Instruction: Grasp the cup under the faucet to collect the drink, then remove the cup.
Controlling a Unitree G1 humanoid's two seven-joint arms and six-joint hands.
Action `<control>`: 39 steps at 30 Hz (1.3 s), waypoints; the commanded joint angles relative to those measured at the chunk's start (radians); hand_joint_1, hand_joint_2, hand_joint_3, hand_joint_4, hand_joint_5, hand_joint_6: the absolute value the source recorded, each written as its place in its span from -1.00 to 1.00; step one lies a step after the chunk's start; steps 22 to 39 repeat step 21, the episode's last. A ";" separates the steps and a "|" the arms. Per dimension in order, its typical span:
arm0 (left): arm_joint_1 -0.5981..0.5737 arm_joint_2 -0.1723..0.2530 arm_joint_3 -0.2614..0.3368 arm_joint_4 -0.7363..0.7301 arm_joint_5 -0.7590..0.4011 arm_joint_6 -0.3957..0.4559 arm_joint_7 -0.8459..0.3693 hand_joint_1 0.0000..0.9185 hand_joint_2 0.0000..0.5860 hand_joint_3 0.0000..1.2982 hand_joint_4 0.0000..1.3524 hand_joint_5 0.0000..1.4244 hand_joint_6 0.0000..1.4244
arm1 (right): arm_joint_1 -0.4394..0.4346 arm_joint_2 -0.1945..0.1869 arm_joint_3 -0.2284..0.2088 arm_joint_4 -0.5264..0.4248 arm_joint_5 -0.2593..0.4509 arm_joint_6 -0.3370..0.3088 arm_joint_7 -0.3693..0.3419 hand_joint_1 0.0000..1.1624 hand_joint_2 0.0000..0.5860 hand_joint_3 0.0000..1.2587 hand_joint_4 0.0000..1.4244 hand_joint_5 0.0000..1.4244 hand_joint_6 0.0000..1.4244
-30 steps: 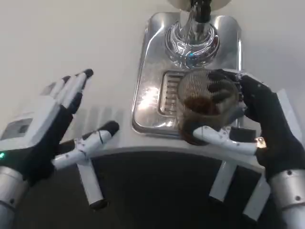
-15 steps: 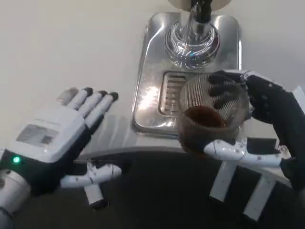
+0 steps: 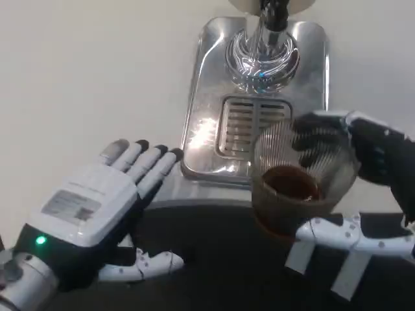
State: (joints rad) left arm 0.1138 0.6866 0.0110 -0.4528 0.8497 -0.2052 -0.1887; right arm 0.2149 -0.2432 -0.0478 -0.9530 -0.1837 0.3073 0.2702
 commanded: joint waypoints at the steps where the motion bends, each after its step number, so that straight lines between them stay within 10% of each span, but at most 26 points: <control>1: 0.027 -0.018 -0.020 -0.012 0.015 -0.004 -0.006 -1.00 -0.49 -1.00 -1.00 -1.00 -1.00 | 0.058 -0.002 -0.018 -0.046 0.041 -0.039 0.006 1.00 0.43 0.01 -0.10 0.03 0.28; 39: 0.010 -0.039 -0.016 0.029 -0.034 -0.044 0.019 -1.00 -0.47 -1.00 -1.00 -1.00 -1.00 | 0.072 0.002 0.058 -0.094 0.029 0.039 -0.014 1.00 0.45 -0.01 -0.12 0.02 0.28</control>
